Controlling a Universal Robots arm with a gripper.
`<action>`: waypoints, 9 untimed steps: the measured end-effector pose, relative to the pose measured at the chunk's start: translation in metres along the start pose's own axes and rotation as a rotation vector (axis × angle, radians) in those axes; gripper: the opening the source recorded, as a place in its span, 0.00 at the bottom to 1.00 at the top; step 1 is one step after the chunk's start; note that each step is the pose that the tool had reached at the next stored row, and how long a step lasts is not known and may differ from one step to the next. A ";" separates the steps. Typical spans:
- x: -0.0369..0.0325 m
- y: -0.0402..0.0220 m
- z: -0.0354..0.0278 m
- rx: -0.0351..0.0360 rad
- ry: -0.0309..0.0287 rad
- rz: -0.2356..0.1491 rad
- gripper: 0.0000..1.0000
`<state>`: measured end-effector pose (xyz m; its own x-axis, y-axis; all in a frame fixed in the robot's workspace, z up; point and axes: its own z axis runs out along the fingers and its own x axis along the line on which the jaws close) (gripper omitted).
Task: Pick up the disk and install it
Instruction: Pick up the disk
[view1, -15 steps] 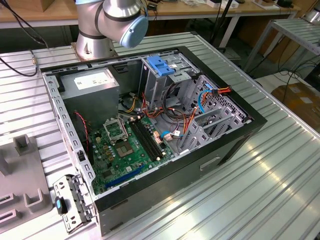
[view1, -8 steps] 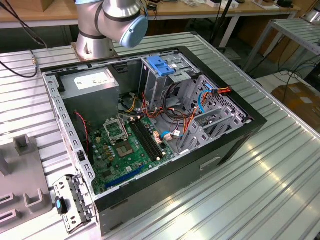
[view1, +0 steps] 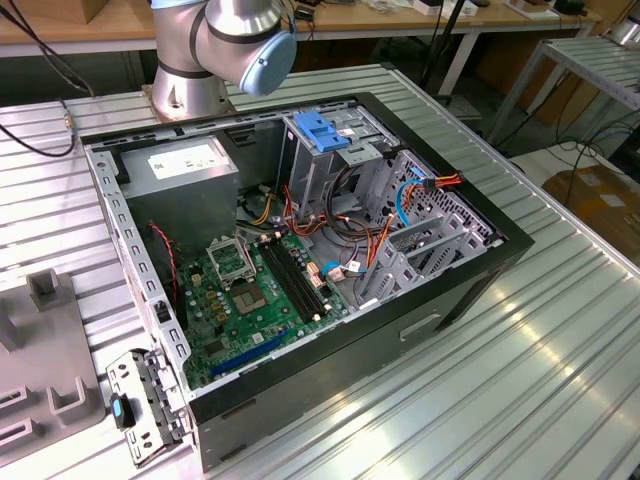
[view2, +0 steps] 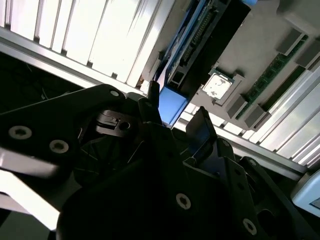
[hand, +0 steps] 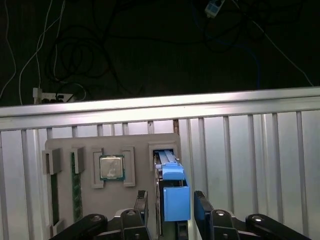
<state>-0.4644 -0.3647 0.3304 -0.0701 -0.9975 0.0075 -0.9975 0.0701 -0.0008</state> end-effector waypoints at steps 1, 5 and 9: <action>0.0000 0.0000 0.0017 0.0002 -0.0002 0.000 0.49; 0.0000 0.0000 0.0074 0.0001 -0.0001 0.000 0.49; 0.0000 0.0000 0.0152 -0.0007 0.0000 -0.001 0.49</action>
<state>-0.4644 -0.3648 0.3152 -0.0692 -0.9976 0.0075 -0.9976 0.0692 -0.0001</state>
